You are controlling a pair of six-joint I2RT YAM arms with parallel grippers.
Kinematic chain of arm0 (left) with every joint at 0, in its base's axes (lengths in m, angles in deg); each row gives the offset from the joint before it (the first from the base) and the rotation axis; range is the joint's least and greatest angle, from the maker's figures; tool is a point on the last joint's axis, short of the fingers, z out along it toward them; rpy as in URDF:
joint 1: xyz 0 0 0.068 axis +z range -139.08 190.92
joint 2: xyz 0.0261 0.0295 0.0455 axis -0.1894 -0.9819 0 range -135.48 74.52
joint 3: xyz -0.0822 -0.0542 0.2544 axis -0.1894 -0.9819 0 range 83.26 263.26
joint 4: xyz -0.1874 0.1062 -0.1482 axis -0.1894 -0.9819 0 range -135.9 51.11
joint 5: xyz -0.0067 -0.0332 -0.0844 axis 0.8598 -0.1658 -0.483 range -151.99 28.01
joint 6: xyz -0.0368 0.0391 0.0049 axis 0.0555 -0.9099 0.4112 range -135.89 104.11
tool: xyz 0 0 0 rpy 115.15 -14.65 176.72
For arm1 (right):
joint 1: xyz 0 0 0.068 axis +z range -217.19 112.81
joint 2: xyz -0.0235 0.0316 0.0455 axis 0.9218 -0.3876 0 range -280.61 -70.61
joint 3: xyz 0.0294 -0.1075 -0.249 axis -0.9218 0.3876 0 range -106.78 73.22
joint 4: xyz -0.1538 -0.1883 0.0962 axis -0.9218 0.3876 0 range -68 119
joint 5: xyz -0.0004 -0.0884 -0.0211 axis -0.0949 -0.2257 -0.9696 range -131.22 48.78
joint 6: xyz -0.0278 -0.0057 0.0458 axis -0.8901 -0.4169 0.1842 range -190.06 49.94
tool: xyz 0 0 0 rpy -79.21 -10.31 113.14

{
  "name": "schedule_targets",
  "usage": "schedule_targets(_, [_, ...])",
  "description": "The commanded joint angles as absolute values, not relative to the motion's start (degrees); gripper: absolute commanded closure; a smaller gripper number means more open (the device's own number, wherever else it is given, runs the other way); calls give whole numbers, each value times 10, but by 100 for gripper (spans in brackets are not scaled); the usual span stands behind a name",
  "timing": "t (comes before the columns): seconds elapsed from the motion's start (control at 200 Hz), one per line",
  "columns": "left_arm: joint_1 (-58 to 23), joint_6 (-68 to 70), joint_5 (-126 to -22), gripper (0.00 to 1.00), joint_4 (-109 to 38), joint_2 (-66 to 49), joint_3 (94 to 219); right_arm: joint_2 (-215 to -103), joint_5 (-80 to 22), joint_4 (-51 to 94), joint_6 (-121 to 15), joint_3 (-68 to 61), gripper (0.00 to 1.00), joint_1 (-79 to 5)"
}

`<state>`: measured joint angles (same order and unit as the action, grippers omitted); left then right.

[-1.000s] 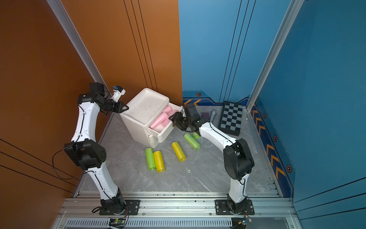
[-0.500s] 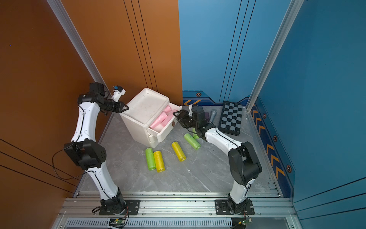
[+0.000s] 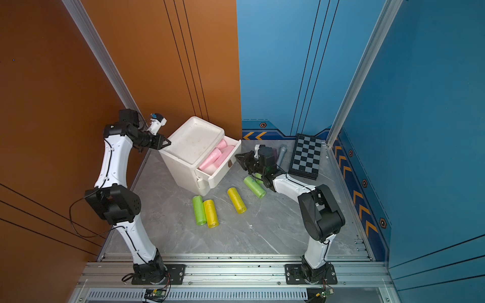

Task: Sort the rolls of trash bags by color and place them into the drawer
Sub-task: Close the drawer of the storage box.

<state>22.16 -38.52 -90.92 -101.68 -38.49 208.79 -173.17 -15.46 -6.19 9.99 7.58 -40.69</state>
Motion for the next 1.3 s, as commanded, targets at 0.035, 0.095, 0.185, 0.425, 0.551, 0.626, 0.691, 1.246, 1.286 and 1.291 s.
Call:
schedule_targets(0.035, [206, -349, -993, 100, -1037, -350, 2090, -1743, -140, -103, 115, 84, 90, -407])
schedule_targets(0.095, [206, -349, -994, 100, -1037, -351, 2090, -1747, -140, -108, 119, 84, 90, -405])
schedule_targets(0.185, [205, -350, -994, 100, -1037, -350, 2089, -1754, -141, -109, 118, 82, 90, -403])
schedule_targets(0.425, [204, -353, -1002, 100, -1037, -352, 2091, -1784, -135, -116, 122, 56, 90, -395])
schedule_targets(0.551, [204, -361, -1019, 100, -1037, -350, 2085, -1801, -131, -122, 130, 33, 90, -386])
schedule_targets(0.626, [203, -365, -1023, 100, -1037, -349, 2081, -1808, -127, -117, 129, 13, 90, -377])
schedule_targets(0.691, [203, -367, -1029, 100, -1037, -347, 2077, -1813, -127, -115, 131, 0, 90, -370])
schedule_targets(1.246, [191, -372, -1042, 100, -1037, -348, 2079, -1914, -119, -92, 141, -129, 90, -326])
schedule_targets(1.286, [190, -372, -1043, 100, -1037, -348, 2078, -1921, -119, -92, 142, -136, 90, -324])
schedule_targets(1.291, [190, -372, -1043, 100, -1037, -348, 2079, -1922, -119, -92, 142, -137, 90, -324])
